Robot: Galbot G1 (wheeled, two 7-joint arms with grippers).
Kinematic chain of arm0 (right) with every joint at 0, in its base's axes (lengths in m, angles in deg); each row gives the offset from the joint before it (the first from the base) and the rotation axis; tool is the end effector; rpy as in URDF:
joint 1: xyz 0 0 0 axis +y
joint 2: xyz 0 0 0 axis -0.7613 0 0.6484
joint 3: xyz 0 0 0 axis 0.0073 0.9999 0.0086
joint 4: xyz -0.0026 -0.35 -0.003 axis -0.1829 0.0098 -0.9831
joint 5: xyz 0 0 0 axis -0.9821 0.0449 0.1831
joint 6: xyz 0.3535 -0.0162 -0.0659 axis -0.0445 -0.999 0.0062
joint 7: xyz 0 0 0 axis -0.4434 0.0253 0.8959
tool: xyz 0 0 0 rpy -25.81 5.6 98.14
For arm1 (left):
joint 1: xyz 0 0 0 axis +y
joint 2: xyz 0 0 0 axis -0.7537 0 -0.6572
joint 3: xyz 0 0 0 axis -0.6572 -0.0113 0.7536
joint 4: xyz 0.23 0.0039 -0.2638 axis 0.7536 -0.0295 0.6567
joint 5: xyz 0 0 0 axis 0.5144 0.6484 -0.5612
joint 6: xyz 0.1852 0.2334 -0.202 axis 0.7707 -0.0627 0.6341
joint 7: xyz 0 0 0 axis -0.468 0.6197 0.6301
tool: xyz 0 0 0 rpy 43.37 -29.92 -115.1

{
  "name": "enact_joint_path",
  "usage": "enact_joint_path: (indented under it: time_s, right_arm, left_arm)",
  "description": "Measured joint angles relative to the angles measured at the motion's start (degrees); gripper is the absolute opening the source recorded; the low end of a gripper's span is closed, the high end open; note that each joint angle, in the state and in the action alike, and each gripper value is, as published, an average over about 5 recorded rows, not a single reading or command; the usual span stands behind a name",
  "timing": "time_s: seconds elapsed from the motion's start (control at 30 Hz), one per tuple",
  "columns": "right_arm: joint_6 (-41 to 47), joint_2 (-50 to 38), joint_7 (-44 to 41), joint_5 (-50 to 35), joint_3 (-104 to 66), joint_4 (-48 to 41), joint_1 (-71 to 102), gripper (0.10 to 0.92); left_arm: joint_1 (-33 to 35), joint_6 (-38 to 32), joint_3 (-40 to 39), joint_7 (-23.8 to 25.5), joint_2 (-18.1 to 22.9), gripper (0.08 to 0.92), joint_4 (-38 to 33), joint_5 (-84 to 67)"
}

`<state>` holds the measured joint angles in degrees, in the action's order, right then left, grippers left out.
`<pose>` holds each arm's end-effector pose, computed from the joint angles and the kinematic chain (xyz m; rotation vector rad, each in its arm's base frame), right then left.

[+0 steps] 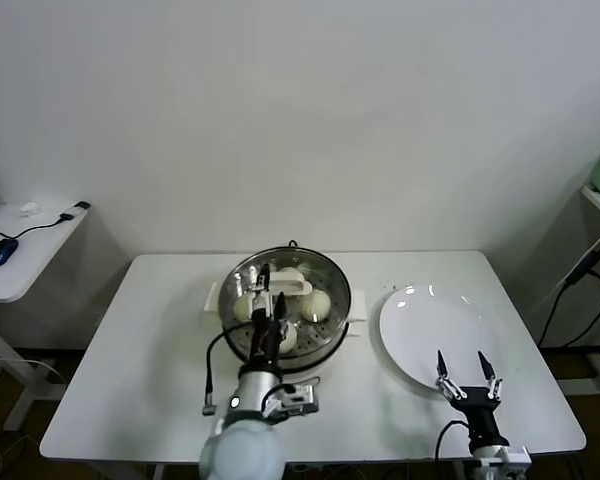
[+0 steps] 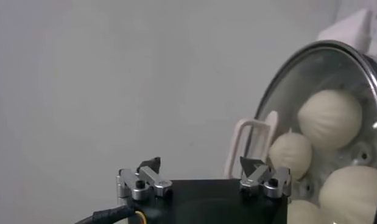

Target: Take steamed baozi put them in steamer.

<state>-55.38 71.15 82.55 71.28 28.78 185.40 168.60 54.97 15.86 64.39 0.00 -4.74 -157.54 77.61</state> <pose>0.1749 -0.1072 -0.4201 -0.0702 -3.0895 0.0193 0.2280 -0.1284 -0.2575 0.0156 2.4720 1.8598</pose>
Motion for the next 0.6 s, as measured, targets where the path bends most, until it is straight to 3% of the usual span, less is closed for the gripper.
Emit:
enact_joint_path:
  time_s: [0.3, 0.6]
  right_arm:
    - [-0.24, -1.25, 0.81, 0.29, 1.95, 0.67, -0.38, 0.823]
    - [-0.51, -1.96, 1.48, 0.87, 3.77, 0.28, -1.39, 0.823]
  left_arm:
    - [3.95, -6.86, 10.73, -7.97, -2.41, 0.823, -5.03, -28.16]
    - [9.05, -14.01, 25.25, -10.32, -6.51, 0.823, -4.05, -62.48]
